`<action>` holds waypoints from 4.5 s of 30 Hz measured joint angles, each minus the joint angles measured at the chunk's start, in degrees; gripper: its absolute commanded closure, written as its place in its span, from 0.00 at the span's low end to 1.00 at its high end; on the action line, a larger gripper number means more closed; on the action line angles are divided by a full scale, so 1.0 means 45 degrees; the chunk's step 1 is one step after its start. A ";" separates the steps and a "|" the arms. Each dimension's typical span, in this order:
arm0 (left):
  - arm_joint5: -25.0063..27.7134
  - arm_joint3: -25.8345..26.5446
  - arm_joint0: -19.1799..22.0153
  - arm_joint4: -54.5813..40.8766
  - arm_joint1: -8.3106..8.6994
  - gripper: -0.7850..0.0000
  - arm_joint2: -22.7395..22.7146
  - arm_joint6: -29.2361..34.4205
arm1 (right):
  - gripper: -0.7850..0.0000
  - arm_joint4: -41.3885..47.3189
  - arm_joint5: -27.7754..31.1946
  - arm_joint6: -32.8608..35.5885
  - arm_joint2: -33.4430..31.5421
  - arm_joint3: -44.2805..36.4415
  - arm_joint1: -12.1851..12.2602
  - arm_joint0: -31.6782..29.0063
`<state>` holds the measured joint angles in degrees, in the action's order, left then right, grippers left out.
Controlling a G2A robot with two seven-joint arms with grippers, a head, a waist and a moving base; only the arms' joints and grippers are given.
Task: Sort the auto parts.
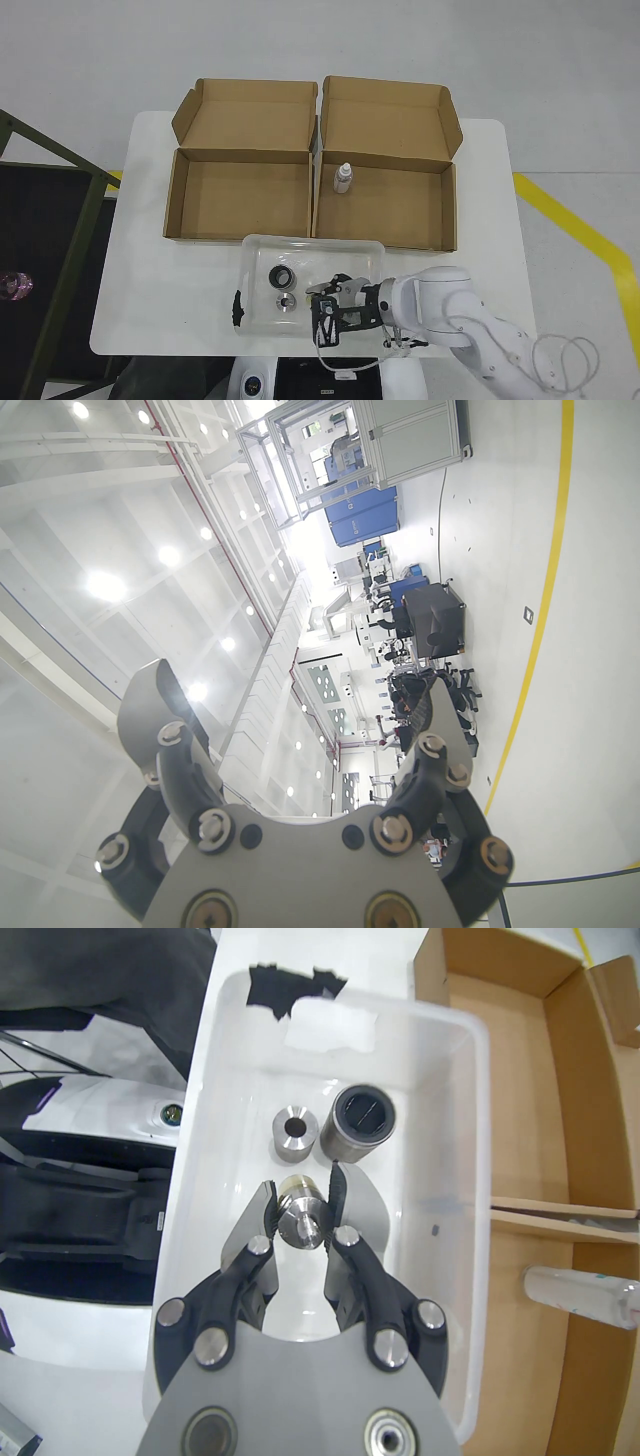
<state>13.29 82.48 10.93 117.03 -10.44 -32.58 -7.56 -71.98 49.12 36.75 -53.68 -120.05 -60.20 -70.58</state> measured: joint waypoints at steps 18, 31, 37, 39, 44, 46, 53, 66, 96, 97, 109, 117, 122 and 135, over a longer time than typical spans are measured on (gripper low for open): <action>0.0000 0.0000 0.0000 0.0000 0.0000 0.00 0.0000 0.0000 | 1.00 -0.0529 -0.1415 -0.5647 -0.3669 -0.1082 0.0413 -0.1731; 0.0000 0.0000 0.0000 0.0000 0.0000 0.00 0.0000 0.0000 | 1.00 -0.0447 -0.1772 -0.6718 -0.4461 -0.1145 0.0466 -0.2053; 0.0000 0.0000 0.0000 0.0000 0.0000 0.00 0.0000 0.0000 | 1.00 -0.0002 -0.2083 -0.6526 -0.4467 -0.0645 0.0421 -0.1611; 0.0000 0.0000 0.0000 0.0000 0.0000 0.00 0.0000 0.0000 | 1.00 0.0328 -0.2212 -0.6281 -0.4457 -0.0469 0.0403 -0.1435; 0.0000 0.0000 0.0000 0.0000 0.0000 0.00 0.0000 0.0000 | 1.00 0.0792 -0.2193 -0.5417 -0.4454 -0.0124 0.0392 -0.0936; 0.0000 0.0000 0.0000 0.0000 0.0000 0.00 0.0000 0.0000 | 1.00 0.0899 -0.2138 -0.4994 -0.4414 0.0052 0.0390 -0.0682; 0.0000 0.0000 0.0000 0.0000 0.0000 0.00 0.0000 0.0000 | 1.00 0.1215 -0.1814 -0.3472 -0.3905 0.0969 0.0343 0.0437; 0.0000 0.0000 0.0000 0.0000 0.0000 0.00 0.0000 0.0000 | 1.00 0.1542 -0.1682 -0.1546 -0.2457 0.3642 0.0092 0.2837; 0.0000 0.0000 0.0000 0.0000 0.0000 0.00 0.0000 0.0000 | 0.96 0.0134 -0.2639 0.0618 0.0619 0.8176 -0.0770 0.5877; 0.0000 0.0000 0.0000 0.0000 0.0000 0.00 0.0000 0.0000 | 0.95 0.0112 -0.2668 0.0610 0.0689 0.8277 -0.0800 0.5926; 0.0000 0.0000 0.0000 0.0000 0.0000 0.00 0.0000 0.0000 | 0.62 0.0166 -0.2812 0.0291 0.0964 0.8685 -0.1010 0.6177; 0.0000 0.0000 0.0000 0.0000 0.0000 0.00 0.0000 0.0000 | 0.56 0.0584 -0.2596 -0.0355 0.0021 0.7455 -0.0761 0.5365; 0.0000 0.0000 0.0000 0.0000 0.0000 0.00 0.0000 0.0000 | 0.56 0.0924 -0.2218 -0.0843 -0.0852 0.6237 -0.0515 0.4513; 0.0000 0.0000 0.0000 0.0000 0.0000 0.00 0.0000 0.0000 | 0.53 0.1757 -0.1332 -0.3122 -0.2031 0.2663 -0.0123 0.1812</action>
<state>13.29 82.48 10.93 117.03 -10.44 -32.58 -7.56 -64.07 43.13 22.70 -62.82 -108.07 -60.75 -62.43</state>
